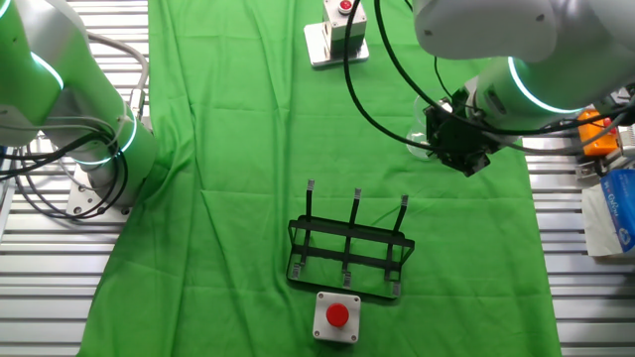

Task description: Take the cup off the cup rack

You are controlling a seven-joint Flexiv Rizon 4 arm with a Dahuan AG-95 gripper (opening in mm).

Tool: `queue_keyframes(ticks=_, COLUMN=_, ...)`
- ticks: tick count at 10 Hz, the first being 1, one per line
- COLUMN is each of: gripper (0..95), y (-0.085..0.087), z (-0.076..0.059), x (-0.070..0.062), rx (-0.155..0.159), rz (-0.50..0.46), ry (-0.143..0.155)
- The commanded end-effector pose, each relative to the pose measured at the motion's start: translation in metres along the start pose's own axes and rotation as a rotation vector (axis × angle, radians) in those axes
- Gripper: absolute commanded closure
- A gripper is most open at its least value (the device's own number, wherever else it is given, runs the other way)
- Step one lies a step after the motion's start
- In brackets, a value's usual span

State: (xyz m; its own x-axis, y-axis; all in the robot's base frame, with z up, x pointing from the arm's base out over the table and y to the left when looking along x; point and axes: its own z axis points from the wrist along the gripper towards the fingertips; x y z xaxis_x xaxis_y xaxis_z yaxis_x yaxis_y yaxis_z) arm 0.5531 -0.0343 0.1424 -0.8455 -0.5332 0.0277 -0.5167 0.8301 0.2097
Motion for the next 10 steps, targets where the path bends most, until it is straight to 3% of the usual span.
queue_keyframes(ticks=1, gripper=95.0, y=0.0000, z=-0.0004, x=-0.0002, rx=-0.001, rz=0.002, ry=-0.001)
queue_keyframes(ticks=10, gripper=95.0, y=0.0002, z=-0.0004, x=-0.0001, rx=-0.001, rz=0.012, ry=-0.001)
